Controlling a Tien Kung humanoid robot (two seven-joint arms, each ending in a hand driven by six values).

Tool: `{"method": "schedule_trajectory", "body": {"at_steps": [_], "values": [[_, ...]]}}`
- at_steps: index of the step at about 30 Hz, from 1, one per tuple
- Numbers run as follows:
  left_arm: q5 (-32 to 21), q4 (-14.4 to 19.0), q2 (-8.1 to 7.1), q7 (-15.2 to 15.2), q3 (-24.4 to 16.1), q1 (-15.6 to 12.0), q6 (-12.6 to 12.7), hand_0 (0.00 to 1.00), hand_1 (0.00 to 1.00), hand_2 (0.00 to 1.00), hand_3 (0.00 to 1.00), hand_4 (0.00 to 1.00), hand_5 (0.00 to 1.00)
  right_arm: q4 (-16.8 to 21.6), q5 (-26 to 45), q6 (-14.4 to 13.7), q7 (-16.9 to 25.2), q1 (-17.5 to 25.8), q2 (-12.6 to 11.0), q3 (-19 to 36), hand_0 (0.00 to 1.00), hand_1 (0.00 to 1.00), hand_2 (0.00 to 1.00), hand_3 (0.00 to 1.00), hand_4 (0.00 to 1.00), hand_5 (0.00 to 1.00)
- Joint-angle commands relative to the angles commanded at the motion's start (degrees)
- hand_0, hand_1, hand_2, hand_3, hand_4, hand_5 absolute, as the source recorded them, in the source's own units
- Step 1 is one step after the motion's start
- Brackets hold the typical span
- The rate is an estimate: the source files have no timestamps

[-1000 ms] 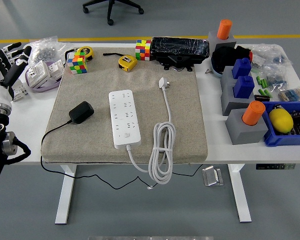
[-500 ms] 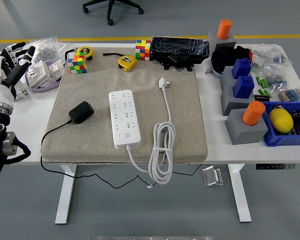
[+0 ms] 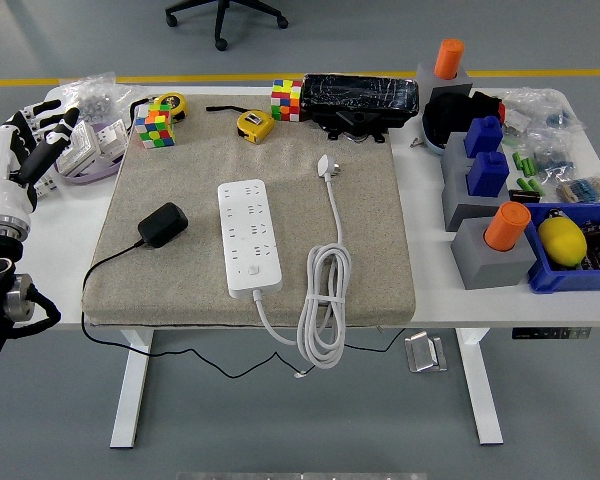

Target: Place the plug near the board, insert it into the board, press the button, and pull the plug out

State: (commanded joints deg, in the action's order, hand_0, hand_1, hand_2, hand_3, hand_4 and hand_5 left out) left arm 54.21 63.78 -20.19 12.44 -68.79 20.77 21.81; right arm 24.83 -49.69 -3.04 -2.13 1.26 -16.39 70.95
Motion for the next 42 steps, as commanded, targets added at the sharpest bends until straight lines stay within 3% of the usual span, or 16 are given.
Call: {"method": "schedule_trajectory", "body": {"at_steps": [31, 42], "values": [[0.55, -0.54, 0.19, -2.69, 0.11, -6.45, -0.78, 0.596, 0.657, 0.671, 0.71, 0.877, 0.502, -1.46, -0.28, 0.5, -1.24, 6.11, 2.35, 2.94, 0.626, 0.687, 0.662, 0.567, 0.976, 0.589], [0.81, -0.38, 0.58, -3.35, -0.57, -6.79, -0.94, 0.596, 0.658, 0.67, 0.709, 0.878, 0.509, -1.69, -0.31, 0.6, -1.35, 6.95, 3.07, 4.69, 0.625, 0.688, 0.663, 0.568, 0.977, 0.591]]}}
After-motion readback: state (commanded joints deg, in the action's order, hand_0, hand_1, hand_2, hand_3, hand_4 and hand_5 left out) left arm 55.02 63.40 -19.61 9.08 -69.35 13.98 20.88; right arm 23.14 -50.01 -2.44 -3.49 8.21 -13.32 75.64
